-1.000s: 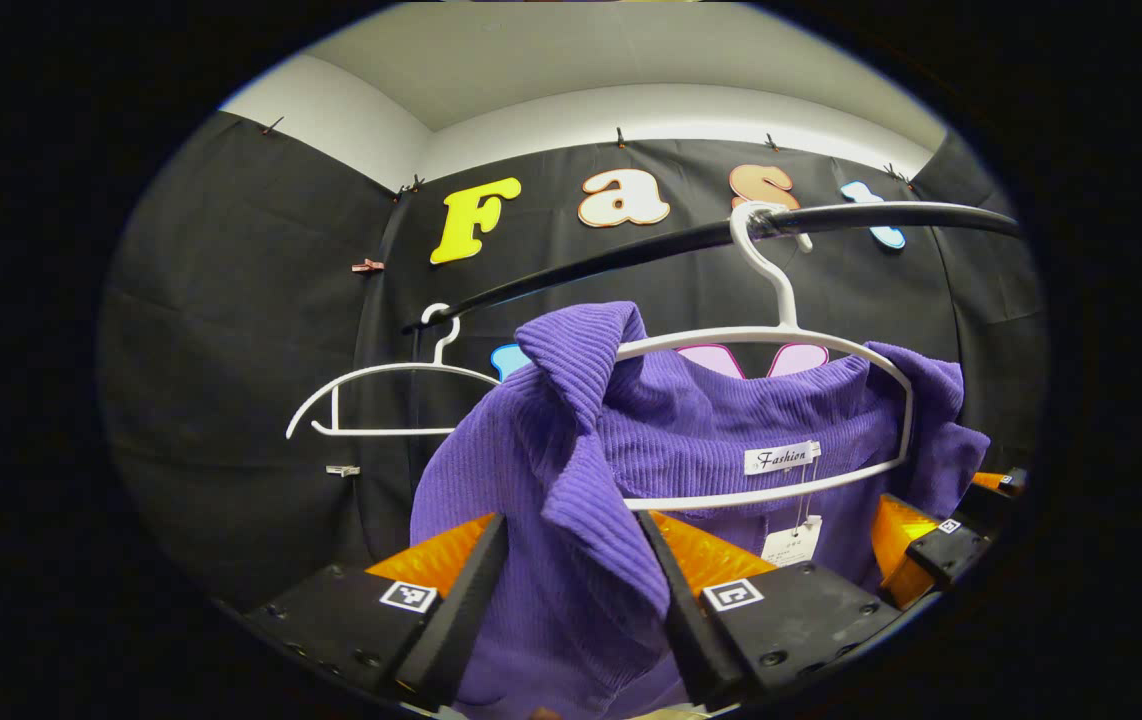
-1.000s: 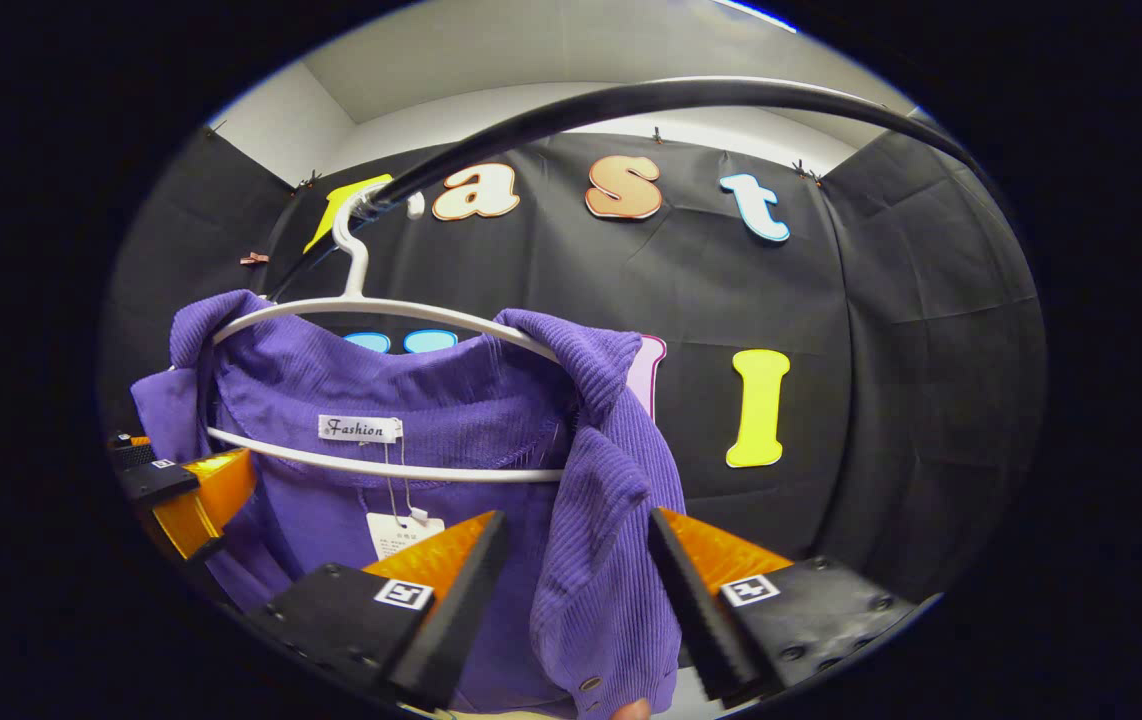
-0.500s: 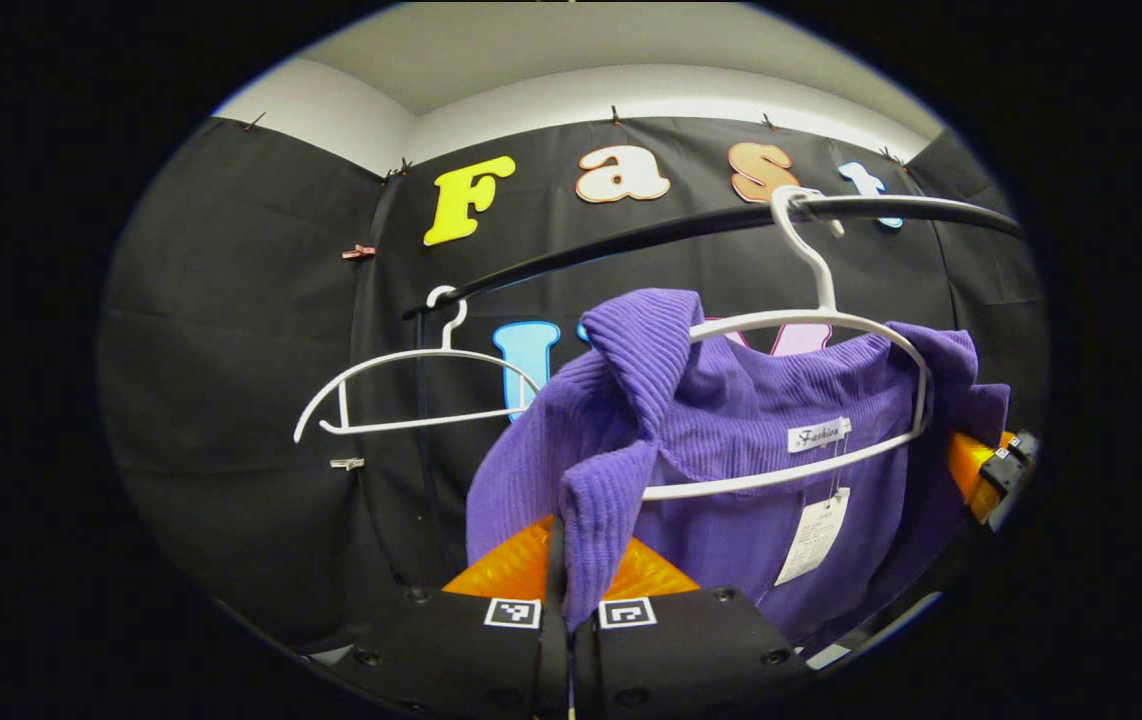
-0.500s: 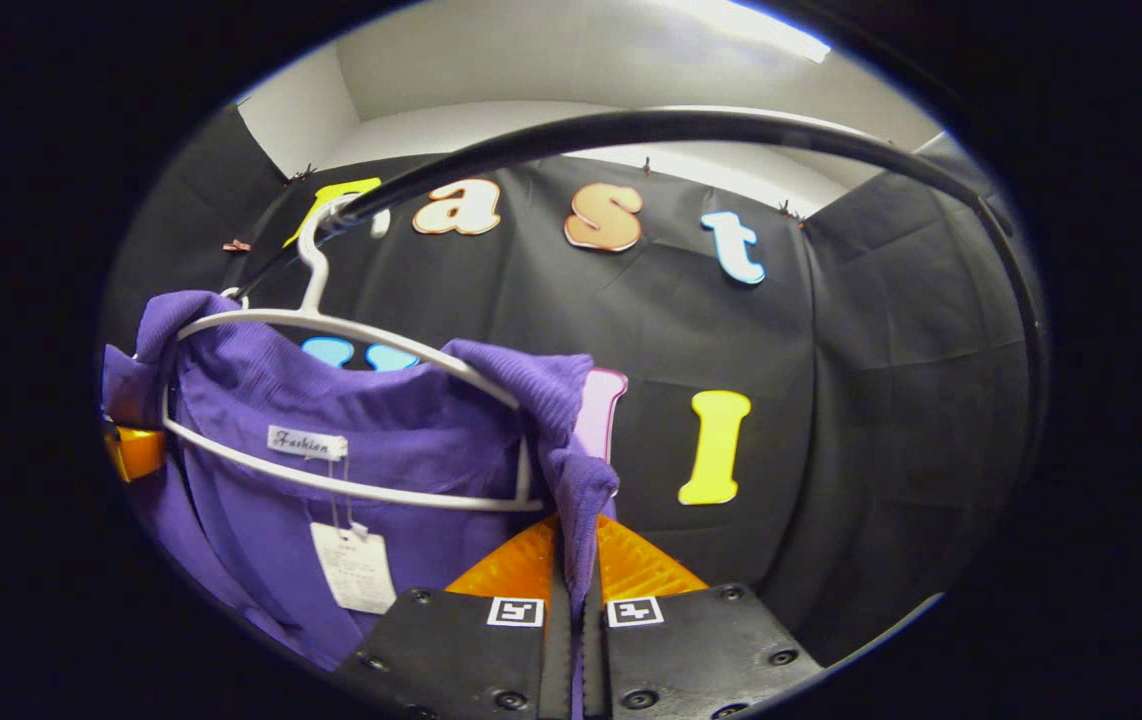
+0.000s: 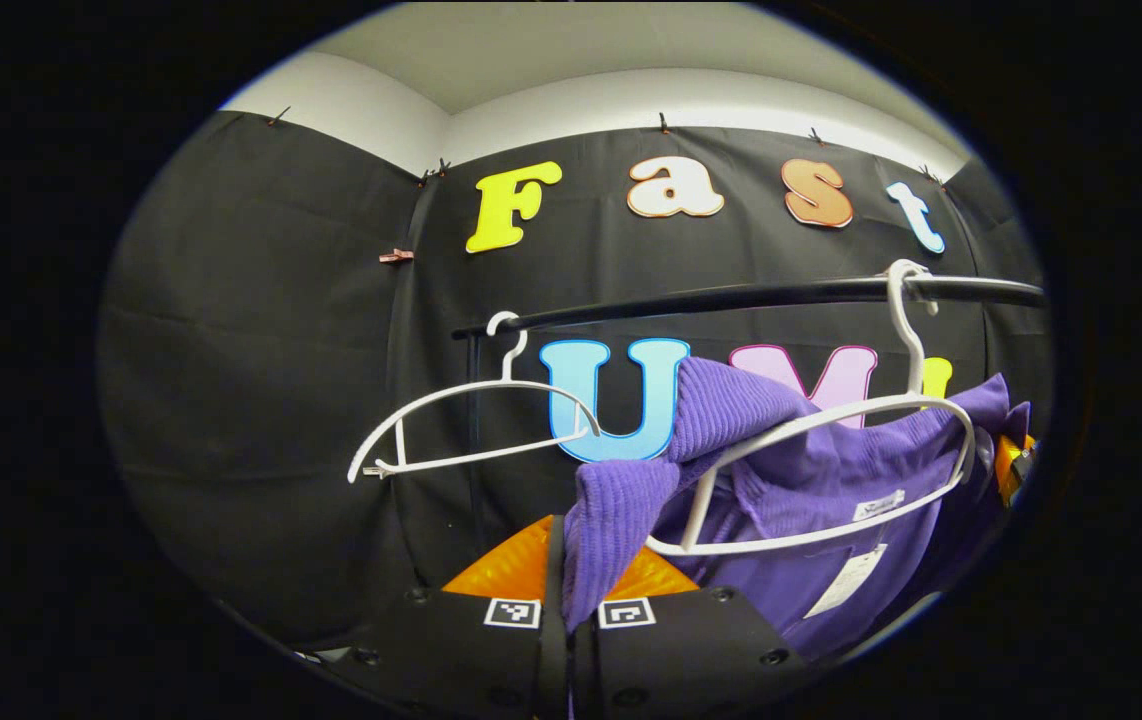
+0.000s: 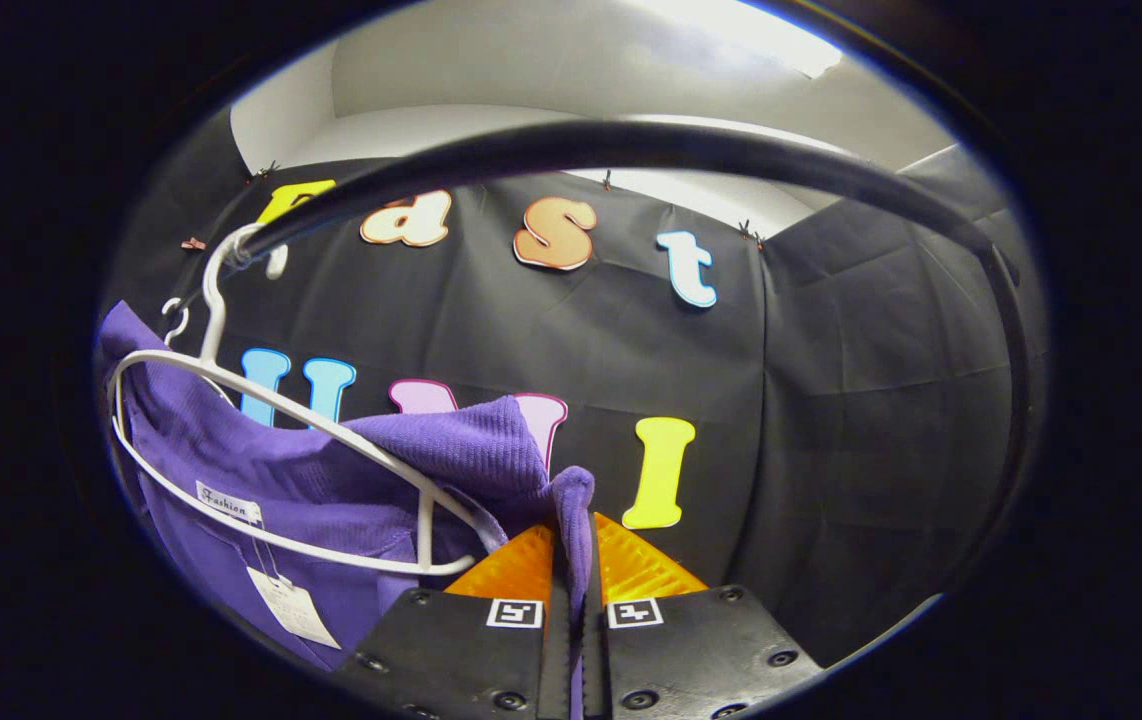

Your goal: Grasp the clothes on the hanger with both hands and then place them into the laundry hamper below.

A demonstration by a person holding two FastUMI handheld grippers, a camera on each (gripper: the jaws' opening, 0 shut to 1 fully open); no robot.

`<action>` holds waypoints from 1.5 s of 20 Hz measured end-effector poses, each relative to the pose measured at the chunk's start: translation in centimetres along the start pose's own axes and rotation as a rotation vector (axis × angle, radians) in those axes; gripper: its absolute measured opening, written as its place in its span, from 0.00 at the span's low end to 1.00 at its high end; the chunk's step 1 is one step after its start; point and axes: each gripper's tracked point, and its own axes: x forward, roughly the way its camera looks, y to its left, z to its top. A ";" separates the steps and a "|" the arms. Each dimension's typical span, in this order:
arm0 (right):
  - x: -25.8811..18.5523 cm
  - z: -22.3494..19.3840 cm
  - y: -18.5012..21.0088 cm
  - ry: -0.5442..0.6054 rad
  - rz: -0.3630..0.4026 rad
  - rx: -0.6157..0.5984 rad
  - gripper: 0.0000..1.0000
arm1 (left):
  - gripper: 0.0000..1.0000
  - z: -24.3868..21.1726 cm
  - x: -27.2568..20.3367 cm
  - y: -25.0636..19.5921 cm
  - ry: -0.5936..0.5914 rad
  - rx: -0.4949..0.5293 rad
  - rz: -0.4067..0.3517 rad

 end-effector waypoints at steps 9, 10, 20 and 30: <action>-1.3 -8.7 1.4 0.198 0.074 0.032 0.10 | 0.07 -9.8 2.1 1.9 0.210 -0.010 0.006; -2.1 -9.4 1.8 0.214 0.088 0.041 0.10 | 0.07 -11.5 1.6 1.6 0.232 -0.011 -0.003; -14.8 -18.3 7.4 0.383 0.290 0.024 0.10 | 0.07 -22.4 -5.5 -2.5 0.379 0.117 -0.152; -18.7 -10.2 11.9 0.317 0.451 0.059 0.10 | 0.07 -16.1 -9.3 -8.5 0.325 0.055 -0.333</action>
